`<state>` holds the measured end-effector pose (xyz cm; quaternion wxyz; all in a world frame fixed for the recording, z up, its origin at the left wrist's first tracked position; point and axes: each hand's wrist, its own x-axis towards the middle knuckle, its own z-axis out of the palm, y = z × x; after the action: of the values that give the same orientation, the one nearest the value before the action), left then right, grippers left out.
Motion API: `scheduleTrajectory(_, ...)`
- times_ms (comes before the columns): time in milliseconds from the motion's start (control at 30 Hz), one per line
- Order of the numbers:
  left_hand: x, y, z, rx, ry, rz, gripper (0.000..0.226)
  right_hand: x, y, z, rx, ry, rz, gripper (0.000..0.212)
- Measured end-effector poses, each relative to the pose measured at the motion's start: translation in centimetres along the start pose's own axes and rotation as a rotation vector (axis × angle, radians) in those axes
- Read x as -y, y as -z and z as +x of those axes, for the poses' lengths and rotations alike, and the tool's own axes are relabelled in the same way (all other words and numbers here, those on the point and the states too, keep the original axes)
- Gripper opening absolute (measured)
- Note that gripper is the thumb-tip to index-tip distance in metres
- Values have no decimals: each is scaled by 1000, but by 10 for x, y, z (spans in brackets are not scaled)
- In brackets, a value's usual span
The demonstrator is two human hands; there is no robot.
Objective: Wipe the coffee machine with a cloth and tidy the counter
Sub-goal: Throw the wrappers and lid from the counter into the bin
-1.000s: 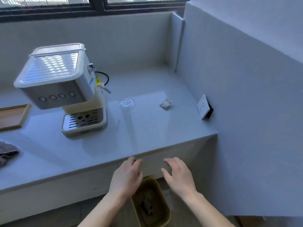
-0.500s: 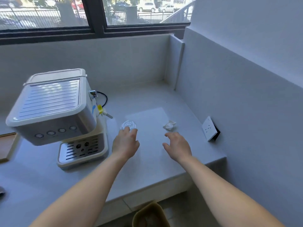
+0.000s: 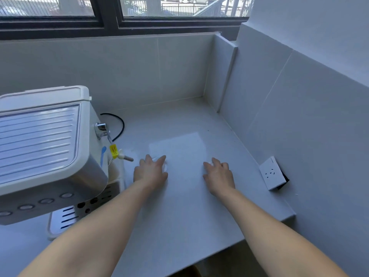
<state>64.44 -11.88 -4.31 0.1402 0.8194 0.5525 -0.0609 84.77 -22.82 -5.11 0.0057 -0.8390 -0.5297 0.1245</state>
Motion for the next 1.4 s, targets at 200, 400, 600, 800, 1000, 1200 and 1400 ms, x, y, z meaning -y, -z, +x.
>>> scheduleTrajectory(200, -3, -8, 0, -63, -60, -45, 51, -12, -15, -4, -124, 96, 111, 38)
scheduleTrajectory(400, -11, -18, -27, -84, -55, -142, 62, -10, -9, -27, -207, 150, 285, 30)
scheduleTrajectory(600, -27, -22, -73, -162, -27, -199, 63, -12, -6, -65, -209, 234, 351, 24)
scheduleTrajectory(800, -42, -34, -153, -264, -8, -309, 63, -24, -6, -128, -207, 328, 516, 20)
scheduleTrajectory(1000, -38, -59, -259, -374, -122, -432, 62, -34, -25, -208, -206, 416, 658, 21)
scheduleTrajectory(1200, -12, -127, -334, -388, -331, -429, 63, -41, -74, -277, -206, 454, 629, 25)
scheduleTrajectory(1400, 12, -228, -337, -123, -270, -376, 63, -39, -169, -306, -21, 340, 552, 27)
